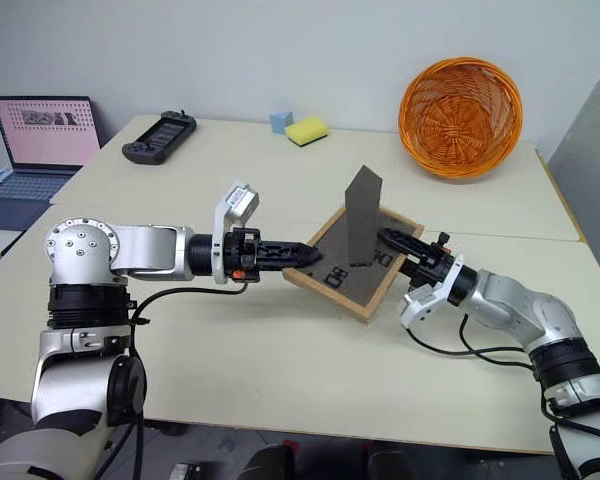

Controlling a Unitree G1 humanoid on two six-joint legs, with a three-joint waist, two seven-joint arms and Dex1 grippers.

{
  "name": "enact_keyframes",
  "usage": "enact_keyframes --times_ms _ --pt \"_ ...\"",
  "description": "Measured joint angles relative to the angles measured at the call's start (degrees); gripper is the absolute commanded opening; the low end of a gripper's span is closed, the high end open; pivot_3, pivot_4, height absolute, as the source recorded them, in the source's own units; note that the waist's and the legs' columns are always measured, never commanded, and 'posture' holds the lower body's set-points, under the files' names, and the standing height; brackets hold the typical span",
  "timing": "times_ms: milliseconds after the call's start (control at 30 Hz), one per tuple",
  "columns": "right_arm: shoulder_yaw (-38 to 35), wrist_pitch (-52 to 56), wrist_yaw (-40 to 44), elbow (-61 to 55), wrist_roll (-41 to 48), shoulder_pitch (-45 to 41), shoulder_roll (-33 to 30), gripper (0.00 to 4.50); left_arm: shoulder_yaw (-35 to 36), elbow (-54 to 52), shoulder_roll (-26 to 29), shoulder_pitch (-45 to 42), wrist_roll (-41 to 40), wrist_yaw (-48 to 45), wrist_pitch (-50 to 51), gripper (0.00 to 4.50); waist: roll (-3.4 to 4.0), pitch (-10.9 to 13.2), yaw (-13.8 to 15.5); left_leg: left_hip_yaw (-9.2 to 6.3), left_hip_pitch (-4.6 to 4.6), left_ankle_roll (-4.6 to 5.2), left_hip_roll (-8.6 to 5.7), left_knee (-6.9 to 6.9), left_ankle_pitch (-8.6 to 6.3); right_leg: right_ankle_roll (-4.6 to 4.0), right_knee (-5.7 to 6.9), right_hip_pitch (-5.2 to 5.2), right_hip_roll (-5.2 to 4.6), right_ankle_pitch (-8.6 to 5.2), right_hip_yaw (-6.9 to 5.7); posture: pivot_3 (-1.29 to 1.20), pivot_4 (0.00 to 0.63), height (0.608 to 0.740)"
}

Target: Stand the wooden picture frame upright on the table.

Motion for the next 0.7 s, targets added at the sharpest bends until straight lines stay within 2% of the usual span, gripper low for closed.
enact_keyframes --times_ms 133,433,600,700 --pt "-0.01 0.44 0.04 0.01 0.0 0.0 0.0 1.58 0.0 -0.63 0.0 0.01 0.03 -0.03 0.04 3.71 0.0 0.0 0.0 0.0 0.0 0.0 0.0 0.0 0.0 0.0 0.0 0.01 0.0 0.0 0.0 0.0 0.15 0.74" --pt "-0.01 0.46 0.22 0.0 0.0 0.0 0.0 1.58 0.0 -1.29 -0.01 0.01 0.8 -0.01 0.04 3.71 0.0 0.0 0.0 0.0 0.0 0.0 0.0 0.0 0.0 0.0 0.0 0.01 0.0 0.0 0.0 0.0 0.15 0.74" --pt "-0.01 0.45 0.24 0.0 0.0 0.0 0.0 1.58 0.64 -0.66 -0.14 -0.01 0.82 0.03 0.04 4.46 0.0 0.0 0.0 0.0 0.0 0.0 0.0 0.0 0.0 0.0 0.0 0.01 0.0 0.0 0.0 0.0 0.15 0.74" --pt "-0.01 0.44 0.28 0.02 0.01 0.0 0.0 1.58 0.64 -0.66 -0.1 -0.04 0.95 -0.24 0.04 4.46 0.0 0.0 0.0 0.0 0.0 0.0 0.0 0.0 0.0 0.0 0.0 0.01 0.0 0.0 0.0 0.0 0.15 0.74"
